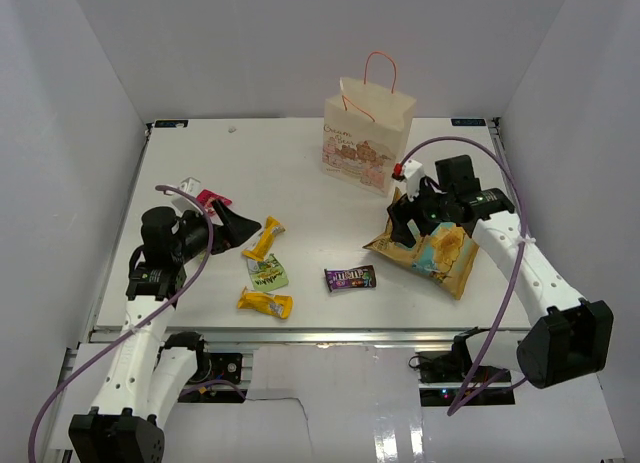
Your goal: Place the snacks into the paper bag
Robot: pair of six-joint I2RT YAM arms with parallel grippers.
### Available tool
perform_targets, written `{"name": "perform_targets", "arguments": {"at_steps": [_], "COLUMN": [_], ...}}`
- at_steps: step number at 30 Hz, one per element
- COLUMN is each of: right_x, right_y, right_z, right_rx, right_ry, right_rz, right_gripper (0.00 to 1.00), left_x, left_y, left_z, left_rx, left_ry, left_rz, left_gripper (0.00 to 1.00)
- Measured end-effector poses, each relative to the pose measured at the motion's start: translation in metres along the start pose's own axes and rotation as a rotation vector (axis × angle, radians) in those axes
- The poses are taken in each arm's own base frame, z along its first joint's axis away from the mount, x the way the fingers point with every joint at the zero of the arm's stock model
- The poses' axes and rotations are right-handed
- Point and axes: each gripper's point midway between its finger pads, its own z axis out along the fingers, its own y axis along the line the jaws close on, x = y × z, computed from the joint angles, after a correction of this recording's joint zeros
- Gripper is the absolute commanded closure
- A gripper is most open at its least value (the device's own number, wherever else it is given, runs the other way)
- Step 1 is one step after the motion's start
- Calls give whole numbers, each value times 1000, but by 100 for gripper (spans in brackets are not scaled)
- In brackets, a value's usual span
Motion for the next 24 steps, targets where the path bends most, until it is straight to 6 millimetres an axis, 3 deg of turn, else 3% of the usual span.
{"name": "perform_targets", "arguments": {"at_steps": [6, 13, 18, 24], "right_x": [5, 1, 16, 35], "right_y": [15, -22, -42, -76], "right_z": [14, 42, 77, 97], "right_rx": [15, 434, 653, 882], "right_ry": [68, 110, 172, 202], "right_rz": [34, 182, 231, 243], "right_gripper": [10, 10, 10, 8], "left_x": [9, 22, 26, 30], "left_y": [2, 5, 3, 2], "left_z": [-1, -6, -12, -20], "left_rx": [-1, -11, -20, -37], "left_ry": [17, 35, 34, 29], "left_rz": [-24, -74, -94, -107], "left_gripper": [2, 2, 2, 2]}}
